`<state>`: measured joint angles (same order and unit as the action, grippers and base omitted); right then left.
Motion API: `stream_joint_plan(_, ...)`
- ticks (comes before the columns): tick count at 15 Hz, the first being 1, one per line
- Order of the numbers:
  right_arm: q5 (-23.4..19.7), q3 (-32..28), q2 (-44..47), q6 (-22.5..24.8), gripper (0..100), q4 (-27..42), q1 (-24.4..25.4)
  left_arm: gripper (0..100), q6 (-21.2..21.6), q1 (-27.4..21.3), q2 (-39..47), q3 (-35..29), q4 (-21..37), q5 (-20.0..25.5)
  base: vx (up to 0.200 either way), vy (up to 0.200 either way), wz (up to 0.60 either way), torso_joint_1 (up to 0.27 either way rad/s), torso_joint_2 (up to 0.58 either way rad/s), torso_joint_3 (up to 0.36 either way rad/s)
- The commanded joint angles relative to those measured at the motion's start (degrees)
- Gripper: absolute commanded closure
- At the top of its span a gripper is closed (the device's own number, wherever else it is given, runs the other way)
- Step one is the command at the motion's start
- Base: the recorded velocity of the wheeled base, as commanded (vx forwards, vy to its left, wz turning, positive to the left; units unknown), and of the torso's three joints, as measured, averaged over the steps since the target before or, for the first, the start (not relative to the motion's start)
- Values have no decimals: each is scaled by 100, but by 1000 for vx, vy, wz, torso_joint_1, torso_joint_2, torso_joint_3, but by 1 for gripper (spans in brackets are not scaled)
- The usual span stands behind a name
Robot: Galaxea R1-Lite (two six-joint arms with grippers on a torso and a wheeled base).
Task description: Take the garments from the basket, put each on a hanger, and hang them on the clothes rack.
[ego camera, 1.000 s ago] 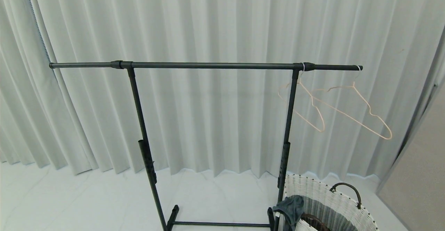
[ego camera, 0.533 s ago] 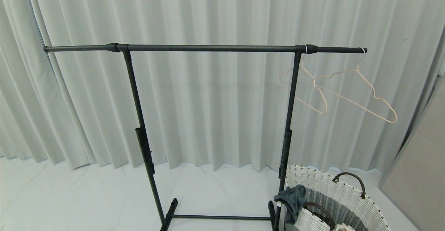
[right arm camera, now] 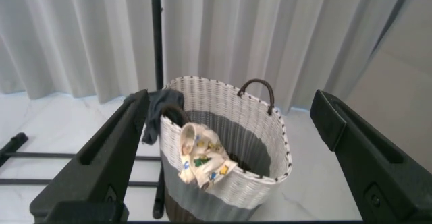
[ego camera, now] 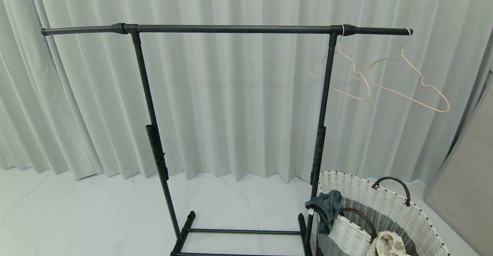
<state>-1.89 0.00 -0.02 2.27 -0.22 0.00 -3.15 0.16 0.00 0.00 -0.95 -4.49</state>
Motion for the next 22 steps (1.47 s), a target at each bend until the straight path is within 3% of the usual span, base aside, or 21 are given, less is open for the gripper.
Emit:
stream_joint_plan(1,-4,0,2,19,0,-4,0,0,-2,2,9,0,-2,-8,0,0,0,-222,452,227)
stream_joint_plan(6,-13,0,2,63,0,-4,0,0,-2,2,9,0,-2,0,0,0,0,-171,331,165)
stream_joint_plan(8,-13,0,2,55,0,-4,0,0,7,2,9,0,-2,-8,0,0,0,-36,112,41)
stream_joint_plan(13,-13,0,2,63,0,-4,0,0,-11,2,9,0,-2,-8,0,-200,0,-4,24,34)
stream_joint_plan(19,-31,0,2,265,0,-4,0,0,-2,2,9,0,-2,-8,0,0,0,0,0,0)
stream_joint_plan(22,-31,0,2,283,0,-4,0,0,-11,2,9,0,-2,-8,200,0,0,1,-1,2)
